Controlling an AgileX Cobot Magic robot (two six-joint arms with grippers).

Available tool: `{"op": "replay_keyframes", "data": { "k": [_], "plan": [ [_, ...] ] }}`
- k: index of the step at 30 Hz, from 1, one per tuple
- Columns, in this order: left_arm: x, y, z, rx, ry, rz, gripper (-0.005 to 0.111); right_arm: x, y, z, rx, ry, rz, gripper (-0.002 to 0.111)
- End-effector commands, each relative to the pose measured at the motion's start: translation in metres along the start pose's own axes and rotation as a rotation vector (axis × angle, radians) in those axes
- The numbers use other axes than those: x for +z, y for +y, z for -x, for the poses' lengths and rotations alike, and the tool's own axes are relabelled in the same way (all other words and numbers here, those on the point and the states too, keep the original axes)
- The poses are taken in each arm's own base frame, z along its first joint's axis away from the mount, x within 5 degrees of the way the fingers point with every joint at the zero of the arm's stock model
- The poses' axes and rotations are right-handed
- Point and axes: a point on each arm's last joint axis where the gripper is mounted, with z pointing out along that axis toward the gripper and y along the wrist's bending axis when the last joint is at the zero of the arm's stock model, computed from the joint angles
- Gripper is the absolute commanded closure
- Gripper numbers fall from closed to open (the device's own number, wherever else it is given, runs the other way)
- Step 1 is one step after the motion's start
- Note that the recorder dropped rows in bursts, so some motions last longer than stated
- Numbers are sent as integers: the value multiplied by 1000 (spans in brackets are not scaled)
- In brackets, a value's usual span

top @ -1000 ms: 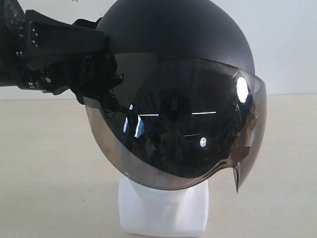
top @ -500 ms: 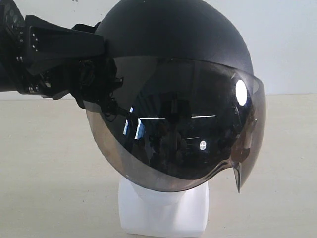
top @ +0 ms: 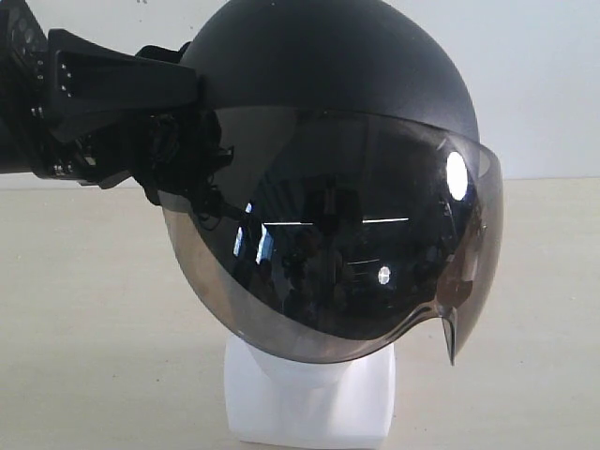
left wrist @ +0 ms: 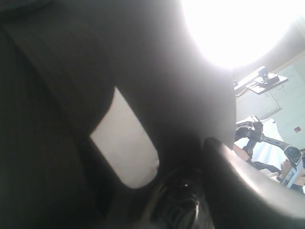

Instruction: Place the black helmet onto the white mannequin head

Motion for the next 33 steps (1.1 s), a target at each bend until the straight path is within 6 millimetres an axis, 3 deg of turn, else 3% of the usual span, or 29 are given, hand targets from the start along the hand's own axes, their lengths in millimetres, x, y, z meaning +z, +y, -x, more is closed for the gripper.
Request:
{"op": "replay_keyframes", "data": {
  "k": [1,9,16,33],
  "plan": [
    [-9,37,-1,90,5,321,68,0,0,1,-2,-13,-1,96],
    [-9,37,-2,95,19,323,55,0,0,1,-2,-13,-1,96],
    [-9,38,-3,89,29,336,35,0,0,1,-2,-13,-1,96],
    [-13,44,-6,82,61,398,33,0,0,1,-2,-13,-1,96]
  ]
}}
